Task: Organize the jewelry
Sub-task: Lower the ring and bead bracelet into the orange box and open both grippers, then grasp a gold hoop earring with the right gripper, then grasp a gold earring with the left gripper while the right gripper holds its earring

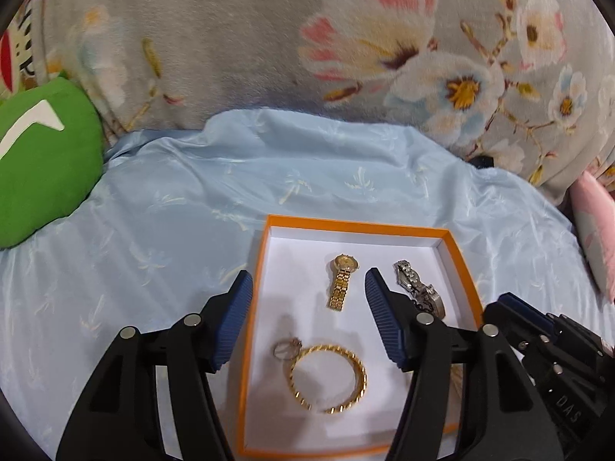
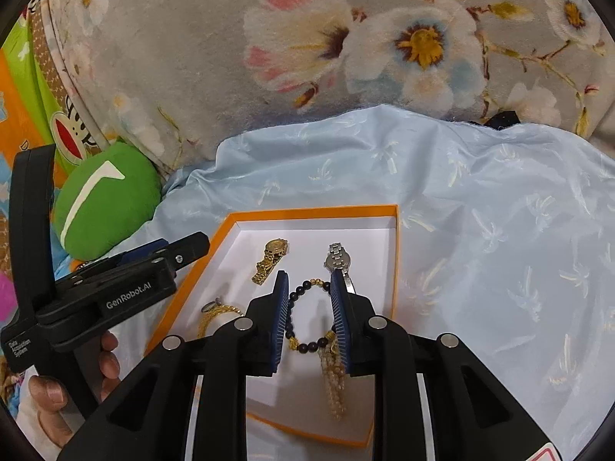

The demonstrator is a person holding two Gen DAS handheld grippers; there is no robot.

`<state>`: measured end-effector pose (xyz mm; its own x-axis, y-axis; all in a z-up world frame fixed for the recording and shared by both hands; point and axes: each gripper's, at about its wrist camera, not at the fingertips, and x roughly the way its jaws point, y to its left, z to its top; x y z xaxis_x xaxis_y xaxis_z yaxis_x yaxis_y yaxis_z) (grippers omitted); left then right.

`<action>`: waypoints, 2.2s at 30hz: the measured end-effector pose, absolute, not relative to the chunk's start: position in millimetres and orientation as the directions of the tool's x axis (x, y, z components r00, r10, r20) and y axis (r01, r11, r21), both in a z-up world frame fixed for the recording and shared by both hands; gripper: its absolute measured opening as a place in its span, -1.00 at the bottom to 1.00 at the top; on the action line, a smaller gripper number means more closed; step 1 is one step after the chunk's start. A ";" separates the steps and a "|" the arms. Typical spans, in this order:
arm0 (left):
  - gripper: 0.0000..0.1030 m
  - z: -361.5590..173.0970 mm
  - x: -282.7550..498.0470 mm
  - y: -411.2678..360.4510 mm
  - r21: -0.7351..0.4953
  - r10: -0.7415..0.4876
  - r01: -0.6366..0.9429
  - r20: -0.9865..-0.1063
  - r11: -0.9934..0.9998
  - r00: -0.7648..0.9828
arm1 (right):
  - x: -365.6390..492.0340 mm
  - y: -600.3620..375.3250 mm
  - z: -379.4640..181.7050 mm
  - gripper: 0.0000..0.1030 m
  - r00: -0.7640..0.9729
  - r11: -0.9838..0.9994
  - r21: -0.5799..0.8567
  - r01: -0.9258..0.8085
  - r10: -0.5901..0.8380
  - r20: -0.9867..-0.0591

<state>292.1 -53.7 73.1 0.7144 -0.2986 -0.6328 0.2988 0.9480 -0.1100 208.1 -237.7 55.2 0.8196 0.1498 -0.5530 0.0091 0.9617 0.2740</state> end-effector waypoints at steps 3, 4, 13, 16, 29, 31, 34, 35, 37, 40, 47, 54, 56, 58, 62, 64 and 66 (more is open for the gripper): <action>0.16 79.1 260.7 -35.2 -0.083 -0.276 0.287 -0.616 0.954 0.738 | 170.2 -236.0 58.8 -0.56 0.831 0.967 0.255 0.011 0.133 -0.541; 0.19 79.5 247.8 -29.0 -0.074 -0.270 0.286 -0.610 0.955 0.745 | 158.3 -235.3 58.5 -0.56 0.832 0.967 0.253 0.014 0.129 -0.539; 0.19 42.1 128.5 16.8 -0.064 -0.248 0.277 -0.668 0.959 0.702 | 34.3 -232.1 22.1 -0.48 0.795 0.967 0.233 0.102 0.062 -0.603; 0.19 22.4 92.1 19.5 -0.082 -0.259 0.284 -0.695 0.955 0.671 | 2.9 -228.4 2.7 -0.48 0.766 0.961 0.247 0.127 0.063 -0.640; 0.42 6.3 26.1 -9.2 -0.047 -0.282 0.361 -0.719 0.931 0.635 | -26.9 -192.8 -14.8 -0.48 0.724 0.958 0.273 0.091 0.124 -0.679; 0.42 6.4 24.1 -11.1 -0.034 -0.278 0.367 -0.718 0.930 0.639 | -23.4 -188.7 -15.8 -0.48 0.714 0.960 0.265 0.091 0.123 -0.689; 0.42 5.5 27.0 -9.1 -0.044 -0.280 0.362 -0.723 0.931 0.631 | -18.4 -184.1 -18.5 -0.48 0.697 0.962 0.255 0.098 0.117 -0.707; 0.42 5.1 28.2 -8.1 -0.052 -0.284 0.361 -0.725 0.931 0.627 | -17.2 -184.0 -18.9 -0.48 0.695 0.962 0.252 0.102 0.112 -0.711; 0.42 4.4 29.5 -6.4 -0.063 -0.287 0.356 -0.728 0.932 0.622 | -15.9 -182.5 -18.8 -0.49 0.694 0.964 0.244 0.107 0.103 -0.713; 0.42 3.4 29.9 -6.7 -0.067 -0.288 0.356 -0.732 0.932 0.618 | -14.2 -179.0 -18.6 -0.51 0.690 0.969 0.219 0.111 0.084 -0.719; 0.42 3.0 28.3 -10.2 -0.053 -0.285 0.366 -0.733 0.929 0.617 | -13.0 -176.0 -18.6 -0.79 0.681 0.975 0.176 0.133 0.039 -0.731; 0.43 2.9 28.0 -11.7 -0.043 -0.280 0.369 -0.736 0.928 0.616 | -17.8 -183.8 -17.4 -0.95 0.694 0.966 0.201 0.165 0.031 -0.719; 0.43 3.3 25.3 -15.3 -0.029 -0.278 0.380 -0.734 0.924 0.619 | -19.4 -187.6 -17.7 -0.95 0.696 0.962 0.210 0.176 0.030 -0.718; 0.43 3.3 21.5 -19.9 -0.017 -0.278 0.392 -0.732 0.920 0.621 | -21.5 -190.2 -16.2 -0.95 0.702 0.961 0.210 0.181 0.024 -0.712; 0.43 0.5 16.6 -33.4 -0.034 -0.299 0.414 -0.745 0.910 0.596 | -25.0 -191.6 -13.1 -0.95 0.714 0.962 0.202 0.183 0.011 -0.700; 0.39 -0.7 16.6 -41.4 -0.015 -0.281 0.408 -0.749 0.913 0.600 | -26.4 -193.8 -12.8 -0.95 0.718 0.960 0.214 0.182 0.019 -0.696; 0.13 -2.9 18.6 -45.6 -0.016 -0.270 0.398 -0.758 0.917 0.594 | -27.3 -195.4 -12.7 -0.95 0.720 0.959 0.218 0.183 0.021 -0.694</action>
